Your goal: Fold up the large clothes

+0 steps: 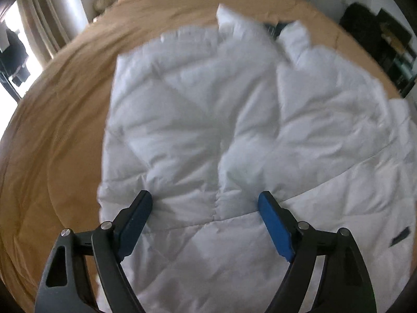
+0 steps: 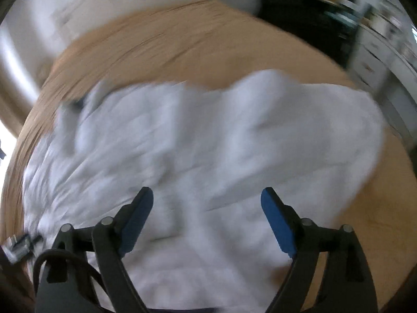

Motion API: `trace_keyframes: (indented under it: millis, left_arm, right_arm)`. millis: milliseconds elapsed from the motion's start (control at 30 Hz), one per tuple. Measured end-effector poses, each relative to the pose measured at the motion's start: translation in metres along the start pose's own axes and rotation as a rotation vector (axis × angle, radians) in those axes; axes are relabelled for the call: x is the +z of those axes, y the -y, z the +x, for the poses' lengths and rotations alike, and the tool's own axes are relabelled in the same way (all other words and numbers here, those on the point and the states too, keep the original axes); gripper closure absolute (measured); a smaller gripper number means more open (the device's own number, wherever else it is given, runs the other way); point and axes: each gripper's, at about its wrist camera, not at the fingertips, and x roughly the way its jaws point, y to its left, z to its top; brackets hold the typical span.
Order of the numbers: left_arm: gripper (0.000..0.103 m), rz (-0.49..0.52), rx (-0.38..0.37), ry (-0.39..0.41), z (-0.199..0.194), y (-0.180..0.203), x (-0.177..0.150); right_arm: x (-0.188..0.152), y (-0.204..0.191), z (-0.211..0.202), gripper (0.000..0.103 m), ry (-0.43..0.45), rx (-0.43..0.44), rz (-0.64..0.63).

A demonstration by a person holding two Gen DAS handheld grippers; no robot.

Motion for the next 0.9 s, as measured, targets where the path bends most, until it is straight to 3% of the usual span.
trace_keyframes:
  millis: [133,233,333,433,567,633,667,700,800,900]
  left_arm:
    - [0.015,0.003,0.015,0.008,0.008,0.006,-0.002]
    - [0.01,-0.006,0.025,0.019,0.011,0.008,-0.003]
    - [0.001,-0.023,0.043,0.017,0.017,0.006,-0.003]
    - [0.0,-0.025,0.05,0.013,0.02,0.006,-0.001]
    - [0.0,-0.021,0.051,0.012,0.02,0.005,-0.002]
    - [0.0,-0.021,0.045,0.008,0.019,0.004,-0.003]
    - [0.0,-0.023,0.042,0.007,0.019,0.003,-0.003]
    - [0.0,-0.024,0.04,0.007,0.019,0.003,-0.003]
    - [0.0,-0.024,0.033,-0.001,0.021,0.004,-0.001]
    - [0.001,-0.032,0.018,-0.014,0.023,0.002,0.002]
  right_arm:
    - [0.022,0.119,-0.009,0.017,0.045,-0.191,0.181]
    - [0.042,0.184,0.01,0.017,0.025,-0.247,0.265]
    - [0.058,0.237,0.041,0.017,-0.024,-0.221,0.346]
    - [0.051,0.271,0.061,0.017,-0.064,-0.188,0.46]
    - [0.045,0.287,0.083,0.018,-0.024,-0.029,0.542]
    - [0.045,0.287,0.078,0.048,0.044,0.01,0.562]
    - [0.047,0.288,0.077,0.073,0.057,0.054,0.574]
    - [0.05,0.289,0.077,0.085,0.056,0.099,0.577]
    - [0.065,0.278,0.052,0.092,0.115,0.102,0.508]
    - [0.073,0.246,-0.001,0.094,0.241,0.213,0.428]
